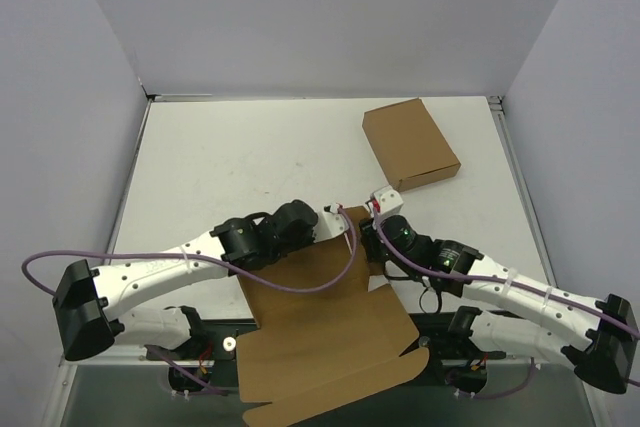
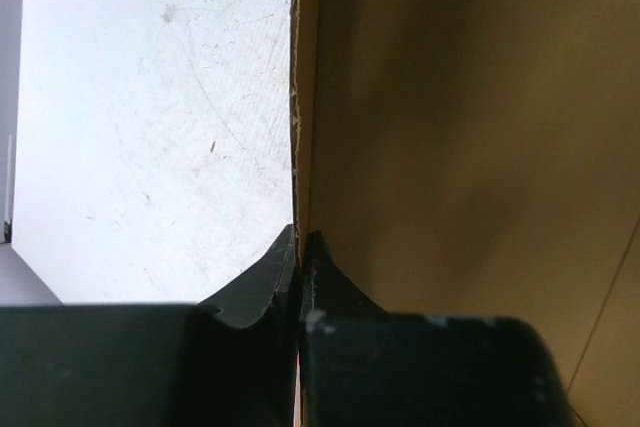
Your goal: Fold the paper box
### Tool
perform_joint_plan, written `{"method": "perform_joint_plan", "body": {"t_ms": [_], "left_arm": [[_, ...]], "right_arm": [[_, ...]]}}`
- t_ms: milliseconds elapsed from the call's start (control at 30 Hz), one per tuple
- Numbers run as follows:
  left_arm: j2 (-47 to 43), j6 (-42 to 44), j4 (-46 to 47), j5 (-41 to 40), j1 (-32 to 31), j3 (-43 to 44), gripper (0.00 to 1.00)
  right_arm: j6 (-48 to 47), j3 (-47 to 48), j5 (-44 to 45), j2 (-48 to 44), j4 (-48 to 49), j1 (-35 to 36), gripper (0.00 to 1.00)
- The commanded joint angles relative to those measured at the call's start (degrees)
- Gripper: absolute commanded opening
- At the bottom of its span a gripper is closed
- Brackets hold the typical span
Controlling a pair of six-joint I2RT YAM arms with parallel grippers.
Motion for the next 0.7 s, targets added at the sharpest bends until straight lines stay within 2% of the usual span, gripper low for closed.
{"method": "perform_joint_plan", "body": {"t_ms": [0, 67, 200, 433, 567, 633, 667], "left_arm": [[0.6, 1.2, 0.7, -5.6, -2.7, 2.0, 0.01], [2.0, 0.5, 0.3, -7.7, -2.9, 2.5, 0.01], [4.8, -0.1, -1.6, -8.4, -3.3, 4.1, 0.01], [6.7, -1.2, -0.3, -10.4, -3.9, 3.0, 0.0], [4.0, -1.9, 1.9, -11.0, -3.3, -0.8, 0.0], [1.8, -2.0, 3.4, -9.7, -3.0, -1.9, 0.0], [1.1, -2.1, 3.8, -8.9, -2.3, -2.9, 0.0]], "right_arm": [[1.2, 1.4, 7.8, 2.7, 1.0, 3.0, 0.17], [0.9, 2.8, 10.3, 4.0, 2.1, 6.3, 0.14], [1.4, 4.4, 15.4, 8.1, 5.6, 12.6, 0.14], [9.8, 3.9, 18.9, 13.4, 10.0, 17.4, 0.17], [14.7, 2.7, 21.2, 10.9, 5.7, 18.4, 0.39], [14.5, 0.5, 21.8, 7.9, 4.0, 18.4, 0.46], [14.2, -0.1, 21.7, 4.1, 3.7, 18.3, 0.56]]}}
